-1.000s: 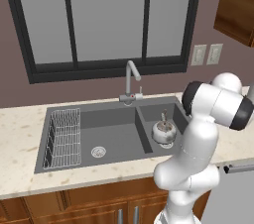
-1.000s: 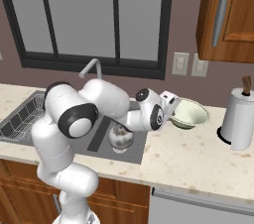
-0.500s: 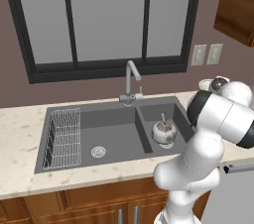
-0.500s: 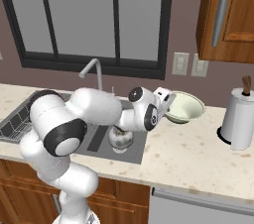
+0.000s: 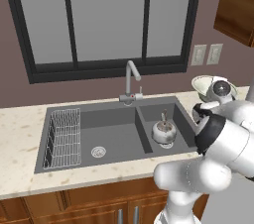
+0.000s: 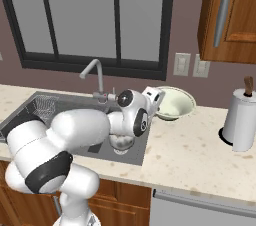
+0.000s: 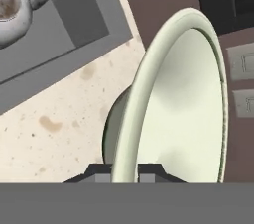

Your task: Place the bowl in the left basin and the kettle in the right basin of the sink.

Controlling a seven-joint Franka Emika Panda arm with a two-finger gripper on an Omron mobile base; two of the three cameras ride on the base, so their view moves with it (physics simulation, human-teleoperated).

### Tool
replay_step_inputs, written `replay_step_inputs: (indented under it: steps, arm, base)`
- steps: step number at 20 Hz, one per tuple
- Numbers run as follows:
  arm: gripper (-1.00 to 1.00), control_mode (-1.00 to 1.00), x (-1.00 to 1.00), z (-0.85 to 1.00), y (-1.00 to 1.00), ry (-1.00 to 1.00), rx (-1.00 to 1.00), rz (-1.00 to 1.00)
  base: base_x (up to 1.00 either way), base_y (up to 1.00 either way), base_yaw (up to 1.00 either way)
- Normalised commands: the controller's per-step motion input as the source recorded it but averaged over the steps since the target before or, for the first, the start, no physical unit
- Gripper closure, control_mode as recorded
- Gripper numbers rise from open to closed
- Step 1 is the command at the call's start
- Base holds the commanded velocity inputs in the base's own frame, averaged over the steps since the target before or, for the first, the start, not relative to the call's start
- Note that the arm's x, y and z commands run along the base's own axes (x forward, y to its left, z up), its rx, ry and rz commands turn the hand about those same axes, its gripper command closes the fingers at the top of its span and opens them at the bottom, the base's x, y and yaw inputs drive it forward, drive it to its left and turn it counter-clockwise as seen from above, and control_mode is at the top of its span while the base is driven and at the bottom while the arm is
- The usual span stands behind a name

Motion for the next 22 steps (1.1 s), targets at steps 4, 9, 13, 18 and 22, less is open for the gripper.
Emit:
replay_step_inputs:
  steps: [4,9,13,18,22]
  arm:
    - [1.00,-1.00,-0.33,0.31,0.39,0.00,-0.02,0.14]
    - [1.00,-1.00,-0.42,0.32,0.31,0.01,-0.02,0.12]
    - [1.00,-1.00,-0.51,0.31,0.29,0.04,-0.04,0.09]
    - [1.00,-1.00,-0.42,0.32,0.40,0.10,-0.06,0.07]
    - [1.00,-1.00,-0.39,0.23,0.47,0.14,-0.07,0.07]
  base:
    - [0.00,0.00,0.00]
    - [0.00,0.00,0.00]
    - [0.00,0.00,0.00]
    - [0.00,0.00,0.00]
    - [0.00,0.00,0.00]
